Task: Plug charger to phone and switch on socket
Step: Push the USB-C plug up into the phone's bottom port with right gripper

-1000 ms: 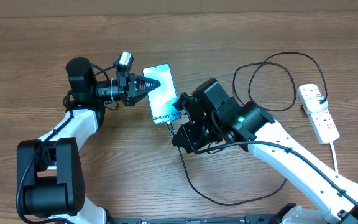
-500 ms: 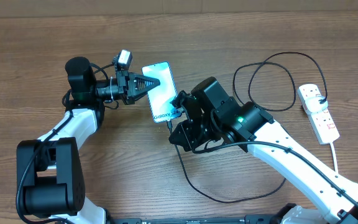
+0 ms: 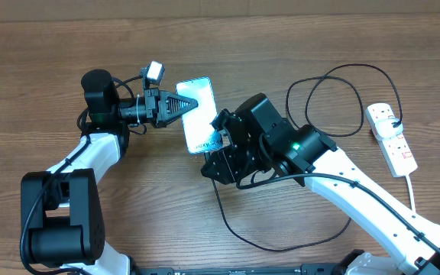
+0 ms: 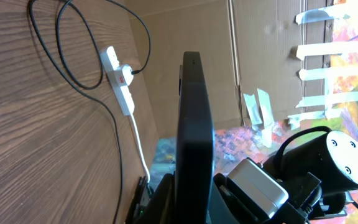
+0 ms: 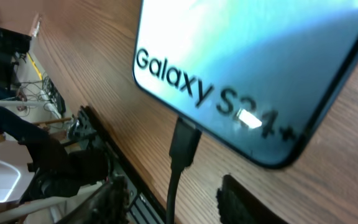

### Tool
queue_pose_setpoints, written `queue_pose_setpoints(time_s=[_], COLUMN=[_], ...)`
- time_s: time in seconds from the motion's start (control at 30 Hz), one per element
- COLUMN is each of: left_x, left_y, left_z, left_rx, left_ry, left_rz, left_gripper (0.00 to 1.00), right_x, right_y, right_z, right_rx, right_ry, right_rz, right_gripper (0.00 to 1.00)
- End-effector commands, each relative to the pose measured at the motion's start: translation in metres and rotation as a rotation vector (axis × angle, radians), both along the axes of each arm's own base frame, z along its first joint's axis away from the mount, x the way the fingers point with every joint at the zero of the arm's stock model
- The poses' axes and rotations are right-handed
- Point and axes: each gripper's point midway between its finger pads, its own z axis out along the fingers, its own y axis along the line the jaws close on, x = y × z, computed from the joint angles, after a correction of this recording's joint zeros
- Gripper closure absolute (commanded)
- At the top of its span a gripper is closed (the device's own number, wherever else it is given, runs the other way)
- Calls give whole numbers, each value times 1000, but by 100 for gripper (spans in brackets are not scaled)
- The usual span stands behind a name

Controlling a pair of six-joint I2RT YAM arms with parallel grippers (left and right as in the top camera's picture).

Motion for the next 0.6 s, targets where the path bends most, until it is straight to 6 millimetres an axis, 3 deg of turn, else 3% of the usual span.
queue_pose_setpoints(time_s=[0.0, 0.23, 0.57], left_x=[1, 15, 24], left_y=[-2, -1, 1], left_z=[5, -7, -15], left_rx=[2, 29, 52], left_ry=[-59, 22, 66], left_rz=[-11, 81, 142], left_gripper=[96, 96, 96], right_x=[3, 23, 27], right_y=[1, -11, -11], right_z=[5, -3, -7], right_rx=[5, -85, -129], right_ry=[-16, -100, -152], right_rz=[-1, -78, -94], right_gripper=[49, 47, 48])
